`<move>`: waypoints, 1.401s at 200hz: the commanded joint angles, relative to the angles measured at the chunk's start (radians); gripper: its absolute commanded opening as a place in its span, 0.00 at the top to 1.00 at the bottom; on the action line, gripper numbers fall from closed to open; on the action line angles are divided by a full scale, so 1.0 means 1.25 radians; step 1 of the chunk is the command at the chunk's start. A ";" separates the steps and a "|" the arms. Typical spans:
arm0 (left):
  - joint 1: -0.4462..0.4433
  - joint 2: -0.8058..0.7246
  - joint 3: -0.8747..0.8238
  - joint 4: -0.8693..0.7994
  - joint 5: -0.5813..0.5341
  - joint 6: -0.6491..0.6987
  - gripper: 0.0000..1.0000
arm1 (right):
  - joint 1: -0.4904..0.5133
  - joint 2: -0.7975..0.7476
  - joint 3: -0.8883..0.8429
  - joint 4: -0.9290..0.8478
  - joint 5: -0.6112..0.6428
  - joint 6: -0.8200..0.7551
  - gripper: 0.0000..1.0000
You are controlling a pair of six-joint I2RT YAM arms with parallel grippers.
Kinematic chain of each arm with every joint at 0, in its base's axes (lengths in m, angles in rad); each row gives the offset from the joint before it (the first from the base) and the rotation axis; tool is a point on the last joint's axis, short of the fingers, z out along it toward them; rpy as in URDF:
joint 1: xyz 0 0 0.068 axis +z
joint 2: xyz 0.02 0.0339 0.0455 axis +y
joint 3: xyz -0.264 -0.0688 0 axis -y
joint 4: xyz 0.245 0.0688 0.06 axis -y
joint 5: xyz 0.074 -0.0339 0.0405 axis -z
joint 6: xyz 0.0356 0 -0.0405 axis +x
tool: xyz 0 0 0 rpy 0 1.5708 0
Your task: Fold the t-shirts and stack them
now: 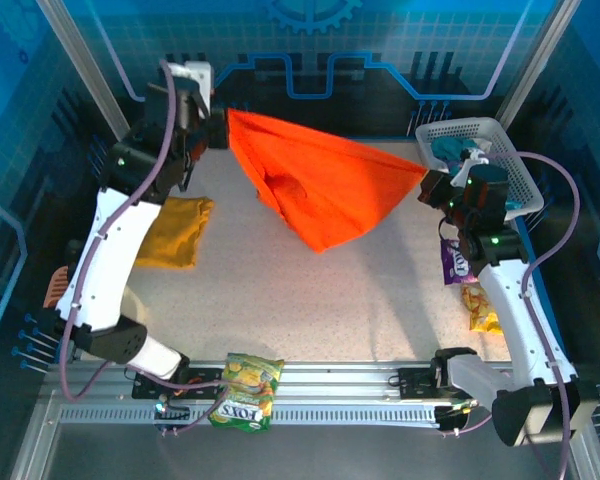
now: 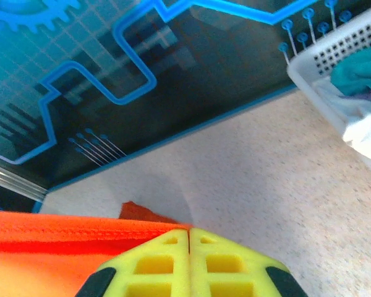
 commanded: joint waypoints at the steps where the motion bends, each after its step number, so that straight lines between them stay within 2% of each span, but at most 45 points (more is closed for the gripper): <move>1: 0.007 0.050 0.178 -0.058 -0.057 0.057 1.00 | 0.010 0.019 0.044 0.058 -0.048 0.025 1.00; 13: 0.006 0.069 0.240 -0.079 -0.062 0.060 1.00 | 0.024 0.026 0.049 0.075 -0.074 0.024 1.00; 26: 0.004 0.057 0.241 -0.075 -0.062 0.066 1.00 | 0.045 0.022 0.048 0.095 -0.103 0.008 1.00; 52: -0.009 -0.026 0.105 0.016 -0.073 0.097 0.99 | 0.079 -0.008 0.019 0.127 -0.142 -0.046 1.00; 76: -0.016 -0.086 -0.018 0.131 -0.088 0.123 0.98 | 0.085 -0.043 -0.026 0.103 -0.090 -0.058 1.00; 111: -0.017 -0.005 0.046 0.087 -0.030 0.080 0.98 | 0.074 -0.087 -0.063 -0.030 0.051 -0.048 1.00; 142: -0.032 0.065 0.064 0.087 0.041 0.034 0.97 | 0.024 -0.123 -0.115 -0.108 0.090 -0.040 1.00; 185: -0.118 0.150 0.052 0.081 0.083 0.027 0.96 | -0.088 -0.070 -0.132 -0.210 0.079 -0.057 1.00; 198: -0.157 0.165 0.019 0.075 0.085 0.004 0.94 | -0.123 -0.057 -0.137 -0.222 0.090 -0.063 1.00; 212: -0.196 0.162 -0.073 0.113 0.105 -0.035 0.93 | -0.164 -0.042 -0.142 -0.212 0.069 -0.063 1.00; 228: -0.243 0.165 -0.183 0.165 0.128 -0.091 0.93 | -0.197 -0.014 -0.168 -0.204 0.050 -0.063 0.87; 238: -0.275 0.178 -0.232 0.193 0.153 -0.113 0.88 | -0.212 0.011 -0.169 -0.201 0.036 -0.064 0.67; 244: -0.296 0.191 -0.249 0.200 0.164 -0.122 0.79 | -0.218 0.024 -0.171 -0.198 0.025 -0.066 0.51; 255: -0.333 0.220 -0.258 0.193 0.185 -0.112 0.51 | -0.221 0.044 -0.171 -0.192 0.000 -0.070 0.31; 270: -0.363 0.266 -0.246 0.130 0.164 -0.106 0.22 | -0.219 0.056 -0.172 -0.187 -0.032 -0.071 0.17; 280: -0.360 0.281 -0.244 0.079 0.155 -0.121 0.17 | -0.214 0.052 -0.176 -0.180 -0.044 -0.072 0.12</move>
